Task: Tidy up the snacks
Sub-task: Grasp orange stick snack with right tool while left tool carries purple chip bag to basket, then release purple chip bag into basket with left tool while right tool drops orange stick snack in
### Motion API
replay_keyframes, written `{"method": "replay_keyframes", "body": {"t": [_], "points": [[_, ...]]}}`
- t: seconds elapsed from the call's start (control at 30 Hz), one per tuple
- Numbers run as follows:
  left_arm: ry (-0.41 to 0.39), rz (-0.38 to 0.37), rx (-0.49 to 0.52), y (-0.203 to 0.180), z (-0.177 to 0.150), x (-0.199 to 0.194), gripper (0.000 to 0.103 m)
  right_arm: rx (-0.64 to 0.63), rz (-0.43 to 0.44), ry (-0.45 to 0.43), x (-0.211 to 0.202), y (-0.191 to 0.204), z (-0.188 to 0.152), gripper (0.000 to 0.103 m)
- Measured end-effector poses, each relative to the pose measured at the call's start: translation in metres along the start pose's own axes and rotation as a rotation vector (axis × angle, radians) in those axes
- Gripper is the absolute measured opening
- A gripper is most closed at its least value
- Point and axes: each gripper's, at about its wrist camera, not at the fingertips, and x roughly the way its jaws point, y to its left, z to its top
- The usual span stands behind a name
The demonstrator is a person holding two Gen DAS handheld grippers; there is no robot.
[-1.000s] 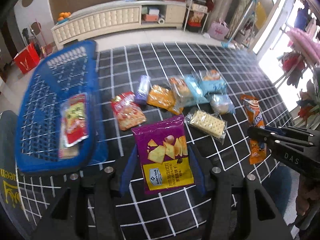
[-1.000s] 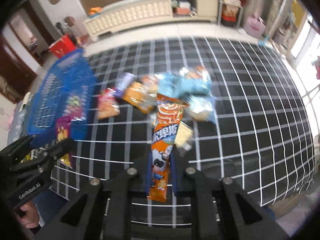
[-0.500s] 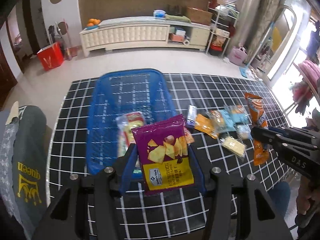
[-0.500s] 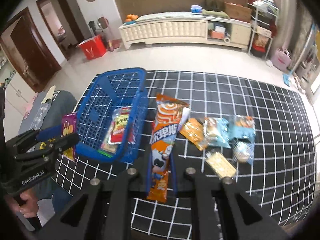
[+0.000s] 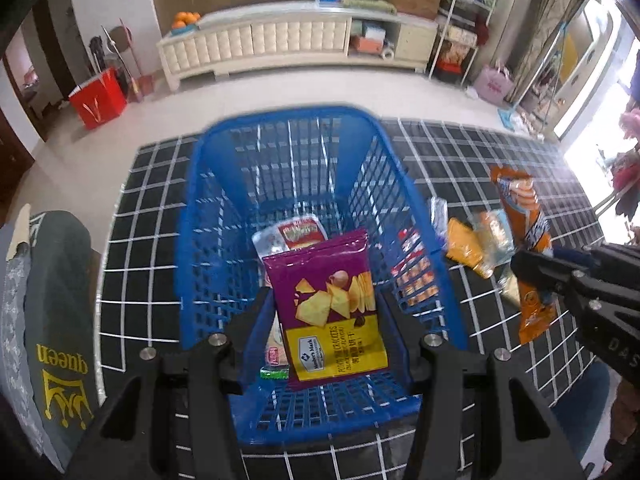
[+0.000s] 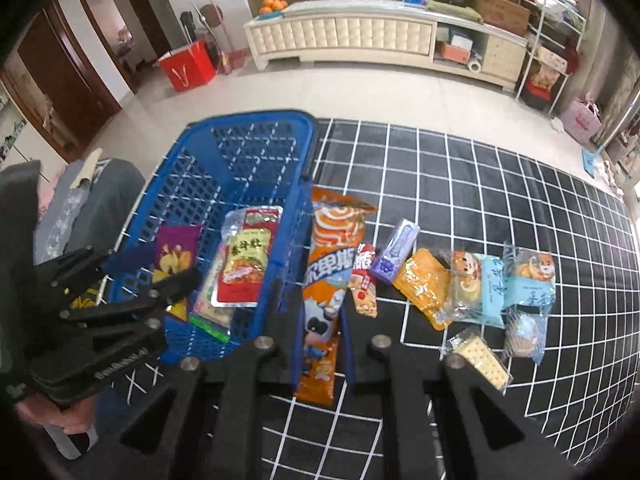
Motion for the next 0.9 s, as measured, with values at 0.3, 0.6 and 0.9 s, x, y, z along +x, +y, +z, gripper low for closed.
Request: {"method": "replay_keyframes", "body": {"t": [0.3,0.6,0.9], "points": [[0.103,0.0,-0.009,-0.002,-0.007,0.042,0.05,0.003,0.007,0.034,0.016,-0.003,0.001,0.02],[0.12,-0.018,-0.035,0.005,-0.009,0.041,0.057,-0.008,0.014,0.024,0.006,0.007,0.003,0.02],[0.013,-0.033,-0.054,0.02,-0.007,-0.009,0.057,-0.04,0.038,0.018,-0.001,0.033,0.021,0.02]]}}
